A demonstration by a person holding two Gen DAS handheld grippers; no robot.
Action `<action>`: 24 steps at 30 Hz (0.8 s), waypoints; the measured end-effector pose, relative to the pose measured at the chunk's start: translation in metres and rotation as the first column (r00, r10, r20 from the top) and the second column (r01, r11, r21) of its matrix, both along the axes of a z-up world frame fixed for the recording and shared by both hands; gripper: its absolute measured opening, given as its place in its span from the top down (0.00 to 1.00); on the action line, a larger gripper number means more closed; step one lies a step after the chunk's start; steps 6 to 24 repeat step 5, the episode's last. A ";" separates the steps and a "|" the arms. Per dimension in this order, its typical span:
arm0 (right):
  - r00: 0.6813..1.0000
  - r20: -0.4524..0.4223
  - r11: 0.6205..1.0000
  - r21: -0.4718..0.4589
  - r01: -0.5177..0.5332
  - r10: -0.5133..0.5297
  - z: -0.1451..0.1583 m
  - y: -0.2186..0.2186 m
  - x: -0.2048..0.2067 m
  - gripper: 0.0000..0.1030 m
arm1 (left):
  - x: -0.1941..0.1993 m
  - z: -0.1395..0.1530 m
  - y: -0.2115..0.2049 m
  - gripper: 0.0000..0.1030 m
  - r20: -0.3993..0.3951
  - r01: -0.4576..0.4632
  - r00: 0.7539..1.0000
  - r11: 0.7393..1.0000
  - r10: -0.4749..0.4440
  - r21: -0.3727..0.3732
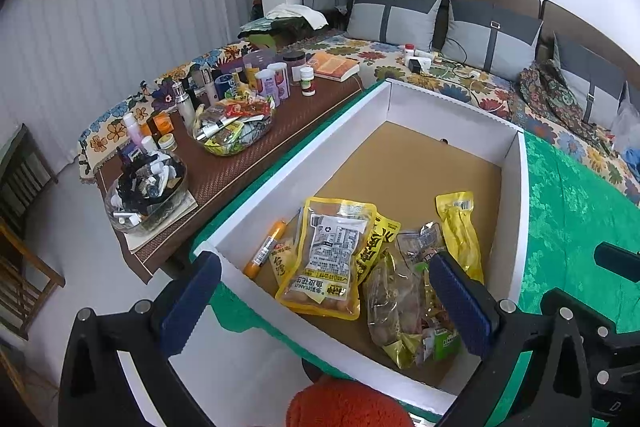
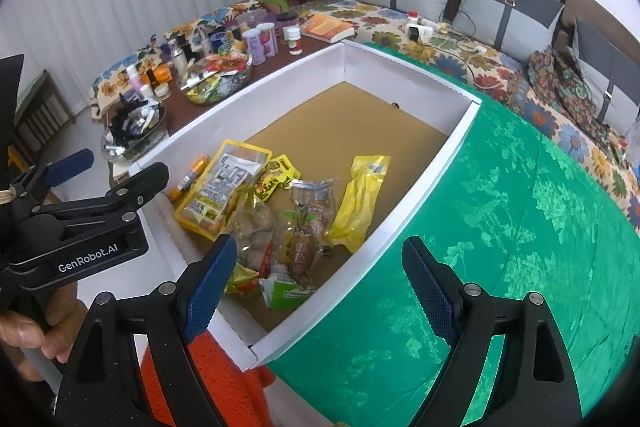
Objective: Organize snacks
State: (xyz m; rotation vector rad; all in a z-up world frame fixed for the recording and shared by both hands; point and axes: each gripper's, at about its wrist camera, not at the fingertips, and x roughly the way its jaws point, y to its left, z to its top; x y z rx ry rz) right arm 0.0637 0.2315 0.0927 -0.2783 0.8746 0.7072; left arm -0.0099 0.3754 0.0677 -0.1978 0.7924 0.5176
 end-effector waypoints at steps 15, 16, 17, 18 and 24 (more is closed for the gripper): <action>1.000 -0.004 1.000 0.001 -0.005 0.005 0.000 0.002 0.000 0.15 | -0.004 0.000 0.004 0.00 0.023 -0.002 1.000 0.999 0.003 -0.038; 1.000 -0.004 1.000 0.001 -0.005 0.005 0.000 0.002 0.000 0.15 | -0.004 0.000 0.004 0.00 0.023 -0.002 1.000 0.999 0.003 -0.038; 1.000 -0.004 1.000 0.001 -0.005 0.005 0.000 0.002 0.000 0.15 | -0.004 0.000 0.004 0.00 0.023 -0.002 1.000 0.999 0.003 -0.038; 1.000 -0.004 1.000 0.001 -0.005 0.005 0.000 0.002 0.000 0.15 | -0.004 0.000 0.004 0.00 0.023 -0.002 1.000 0.999 0.003 -0.038; 1.000 -0.004 1.000 0.001 -0.005 0.005 0.000 0.002 0.000 0.15 | -0.004 0.000 0.004 0.00 0.023 -0.002 1.000 0.999 0.003 -0.038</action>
